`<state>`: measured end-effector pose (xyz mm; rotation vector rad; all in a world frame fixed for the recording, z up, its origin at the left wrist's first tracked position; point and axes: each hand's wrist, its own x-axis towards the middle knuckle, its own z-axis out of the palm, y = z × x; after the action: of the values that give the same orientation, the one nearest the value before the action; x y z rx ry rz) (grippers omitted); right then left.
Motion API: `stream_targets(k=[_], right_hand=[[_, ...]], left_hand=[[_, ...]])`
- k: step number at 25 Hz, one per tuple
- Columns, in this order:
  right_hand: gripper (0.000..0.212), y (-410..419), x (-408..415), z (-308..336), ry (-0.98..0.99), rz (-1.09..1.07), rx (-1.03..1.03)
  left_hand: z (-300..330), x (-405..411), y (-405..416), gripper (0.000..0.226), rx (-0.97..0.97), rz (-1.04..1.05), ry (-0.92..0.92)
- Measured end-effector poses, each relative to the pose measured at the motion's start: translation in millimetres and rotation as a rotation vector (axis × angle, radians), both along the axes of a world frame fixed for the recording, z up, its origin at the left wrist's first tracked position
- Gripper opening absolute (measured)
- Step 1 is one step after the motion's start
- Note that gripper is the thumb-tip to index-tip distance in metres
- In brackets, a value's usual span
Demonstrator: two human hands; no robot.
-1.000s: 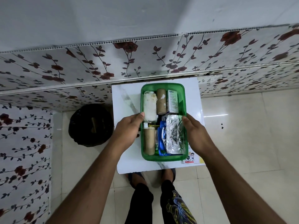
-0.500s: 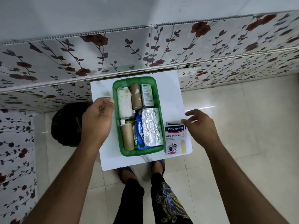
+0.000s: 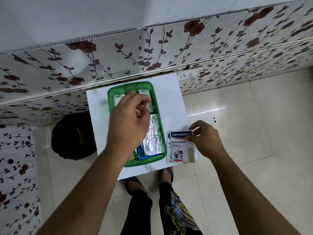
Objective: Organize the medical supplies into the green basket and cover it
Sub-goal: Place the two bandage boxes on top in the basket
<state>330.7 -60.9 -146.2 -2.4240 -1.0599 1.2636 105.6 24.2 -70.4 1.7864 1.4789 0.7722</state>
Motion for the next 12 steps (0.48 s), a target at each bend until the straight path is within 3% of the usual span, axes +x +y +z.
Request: stream_targets(k=[2,5,6,8,10,12], right_hand=[[0.020,3,15,18,0.102,-0.124,0.085],[0.018,12,33,56,0.411,-0.333,0.312],[0.017,16,36,67,0.522,-0.358,0.378],[0.015,24,38,76,0.703,-0.358,0.450],[0.015,29,32,65,0.698,-0.371,0.434],[0.024,25,20,39,0.392,-0.320,0.253]], left_hand=[[5,27,0,0.024,-0.121,-0.132,0.014],[7,55,1,0.046,-0.375,-0.279,0.097],[7,60,1,0.050,-0.496,-0.291,0.058],[8,65,2,0.034,-0.704,-0.230,-0.158],[7,56,9,0.015,-0.673,-0.099,-0.236],[7,37,17,0.018,-0.569,0.044,-0.249]])
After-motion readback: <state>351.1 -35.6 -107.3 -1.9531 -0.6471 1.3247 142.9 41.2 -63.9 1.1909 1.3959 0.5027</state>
